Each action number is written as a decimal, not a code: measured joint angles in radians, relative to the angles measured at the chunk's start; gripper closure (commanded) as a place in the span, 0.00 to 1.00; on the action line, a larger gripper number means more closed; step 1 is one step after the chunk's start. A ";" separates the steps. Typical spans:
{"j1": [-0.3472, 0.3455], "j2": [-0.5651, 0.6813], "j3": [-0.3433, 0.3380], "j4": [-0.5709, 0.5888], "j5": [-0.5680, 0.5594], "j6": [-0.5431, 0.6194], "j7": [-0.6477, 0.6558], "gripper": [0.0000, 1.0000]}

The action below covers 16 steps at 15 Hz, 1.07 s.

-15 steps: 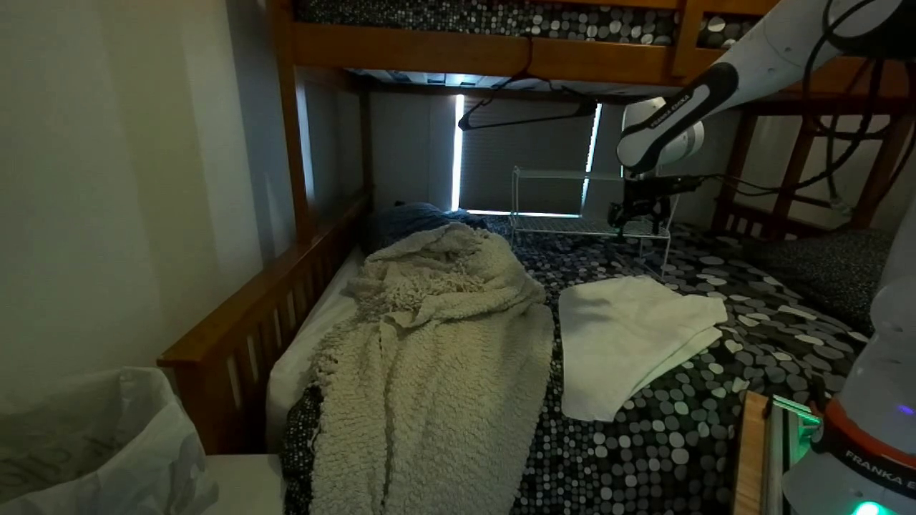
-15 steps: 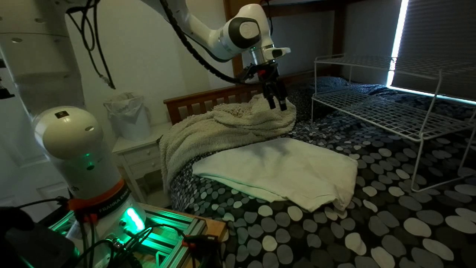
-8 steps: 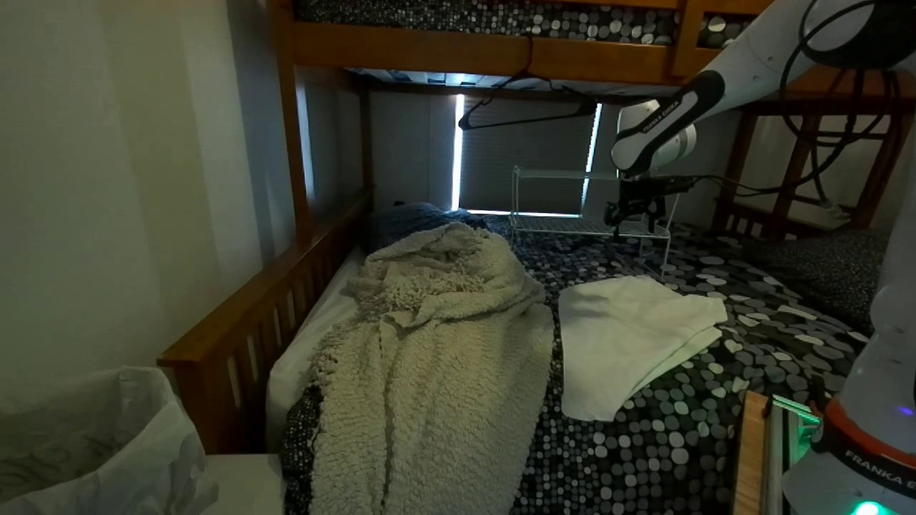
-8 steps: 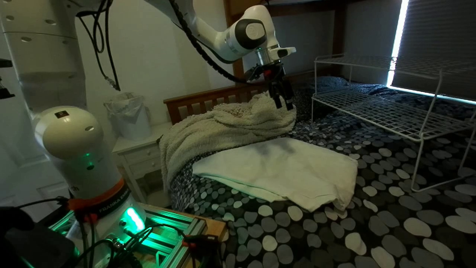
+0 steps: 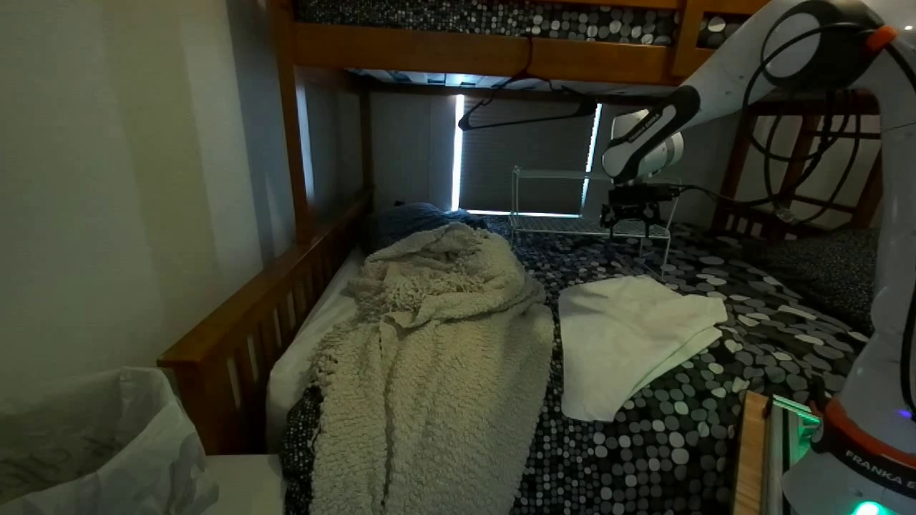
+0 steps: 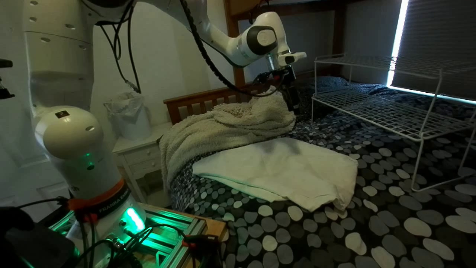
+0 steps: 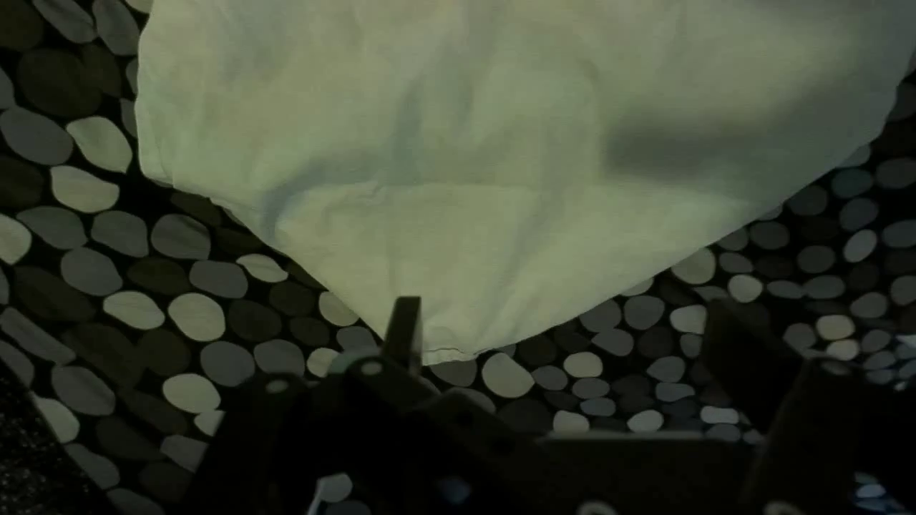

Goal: Fold and unfold the white pillow case cover

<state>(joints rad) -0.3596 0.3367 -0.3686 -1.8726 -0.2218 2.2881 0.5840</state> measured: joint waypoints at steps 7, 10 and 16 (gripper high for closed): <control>-0.006 0.267 -0.031 0.200 0.110 -0.072 0.184 0.00; -0.015 0.357 -0.030 0.282 0.162 -0.098 0.209 0.00; -0.048 0.505 -0.030 0.437 0.223 -0.098 0.266 0.00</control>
<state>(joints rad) -0.4075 0.8418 -0.3985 -1.4355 0.0009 2.1905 0.8500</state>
